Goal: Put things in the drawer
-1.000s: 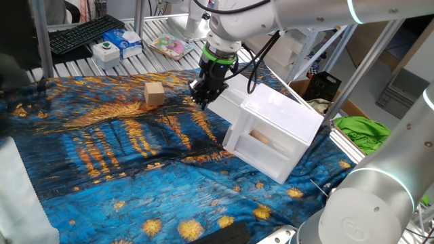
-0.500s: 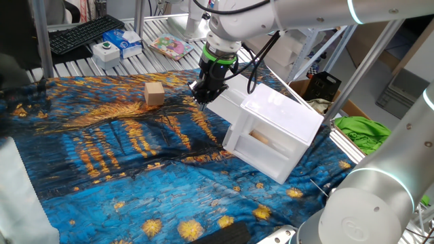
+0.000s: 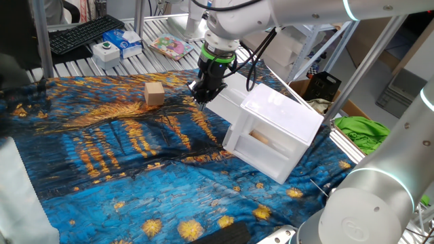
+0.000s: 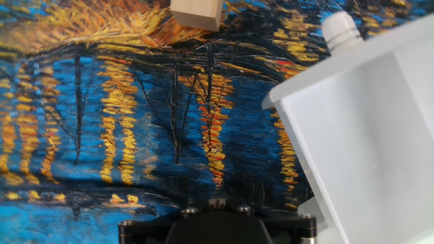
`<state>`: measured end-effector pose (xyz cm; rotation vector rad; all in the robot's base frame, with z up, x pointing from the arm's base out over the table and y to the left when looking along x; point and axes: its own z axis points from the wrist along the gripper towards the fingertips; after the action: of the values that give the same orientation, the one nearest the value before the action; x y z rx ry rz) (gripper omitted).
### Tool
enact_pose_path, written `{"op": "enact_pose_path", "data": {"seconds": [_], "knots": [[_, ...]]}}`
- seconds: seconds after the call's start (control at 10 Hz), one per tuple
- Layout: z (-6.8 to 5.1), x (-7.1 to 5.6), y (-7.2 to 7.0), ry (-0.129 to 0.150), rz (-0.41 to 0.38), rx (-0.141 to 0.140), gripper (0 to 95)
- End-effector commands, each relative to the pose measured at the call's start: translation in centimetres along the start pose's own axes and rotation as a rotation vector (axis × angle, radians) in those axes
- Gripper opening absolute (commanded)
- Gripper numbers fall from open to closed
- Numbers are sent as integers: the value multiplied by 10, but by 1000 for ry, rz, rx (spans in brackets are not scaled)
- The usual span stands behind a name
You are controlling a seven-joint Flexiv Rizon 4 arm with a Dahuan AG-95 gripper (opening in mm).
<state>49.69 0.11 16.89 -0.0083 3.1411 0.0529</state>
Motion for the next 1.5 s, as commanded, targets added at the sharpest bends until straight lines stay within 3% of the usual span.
{"op": "enact_pose_path", "data": {"seconds": [0.1, 0.3, 0.6, 1.0, 1.1, 1.3, 1.5], "knots": [[0, -1, 0, 17, -37, 0, 0], [1, -2, 3, 28, -52, 1, 0], [3, -8, 20, 35, -19, 18, 0], [9, -42, 30, 44, 5, 26, 0], [10, -45, 32, 45, 7, 26, 0], [15, -65, 39, 54, 15, 26, 0], [21, -77, 45, 57, 19, 26, 0]]}}
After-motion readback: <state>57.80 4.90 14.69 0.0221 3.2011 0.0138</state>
